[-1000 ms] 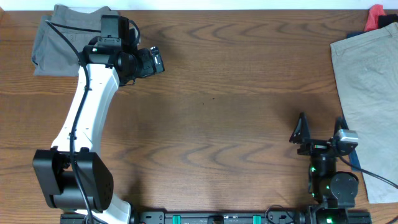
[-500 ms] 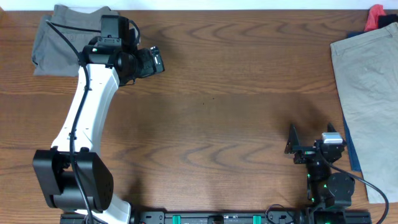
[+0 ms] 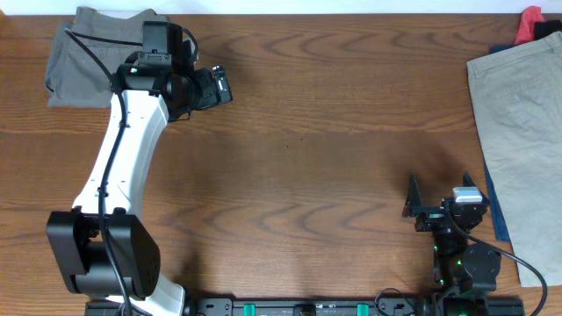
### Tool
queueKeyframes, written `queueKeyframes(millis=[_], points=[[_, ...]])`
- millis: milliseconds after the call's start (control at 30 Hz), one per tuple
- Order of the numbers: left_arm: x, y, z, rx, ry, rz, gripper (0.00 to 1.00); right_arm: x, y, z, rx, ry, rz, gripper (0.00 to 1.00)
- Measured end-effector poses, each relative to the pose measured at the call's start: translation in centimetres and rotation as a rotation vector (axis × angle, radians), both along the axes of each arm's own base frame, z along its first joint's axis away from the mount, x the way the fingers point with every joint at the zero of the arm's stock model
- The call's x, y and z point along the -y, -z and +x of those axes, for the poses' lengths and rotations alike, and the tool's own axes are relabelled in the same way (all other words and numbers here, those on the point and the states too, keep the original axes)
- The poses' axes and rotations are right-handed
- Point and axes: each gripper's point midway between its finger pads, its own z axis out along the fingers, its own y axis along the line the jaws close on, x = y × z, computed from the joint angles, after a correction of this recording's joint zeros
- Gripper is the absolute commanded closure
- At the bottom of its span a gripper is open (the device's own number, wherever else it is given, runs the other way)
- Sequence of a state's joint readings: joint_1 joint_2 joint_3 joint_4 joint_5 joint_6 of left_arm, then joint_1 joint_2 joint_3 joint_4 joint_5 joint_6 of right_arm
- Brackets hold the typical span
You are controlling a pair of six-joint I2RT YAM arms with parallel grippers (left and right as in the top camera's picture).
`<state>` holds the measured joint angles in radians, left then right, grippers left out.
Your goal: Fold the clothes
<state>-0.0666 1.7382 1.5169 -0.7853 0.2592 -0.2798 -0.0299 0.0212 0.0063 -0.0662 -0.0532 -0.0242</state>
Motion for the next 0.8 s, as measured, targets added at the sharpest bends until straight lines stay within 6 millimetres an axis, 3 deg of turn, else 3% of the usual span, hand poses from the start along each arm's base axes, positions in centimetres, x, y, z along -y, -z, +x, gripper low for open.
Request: queueKeyframes(millis=[633, 800], points=[[0.0, 0.0, 0.0, -0.002, 0.000, 0.000, 0.02, 0.0, 0.0, 0.0, 0.000, -0.001, -0.004, 0.01], [-0.3, 0.7, -1.3, -0.060, -0.005, 0.013, 0.02, 0.0, 0.0, 0.0, 0.001, -0.001, -0.006, 0.01]])
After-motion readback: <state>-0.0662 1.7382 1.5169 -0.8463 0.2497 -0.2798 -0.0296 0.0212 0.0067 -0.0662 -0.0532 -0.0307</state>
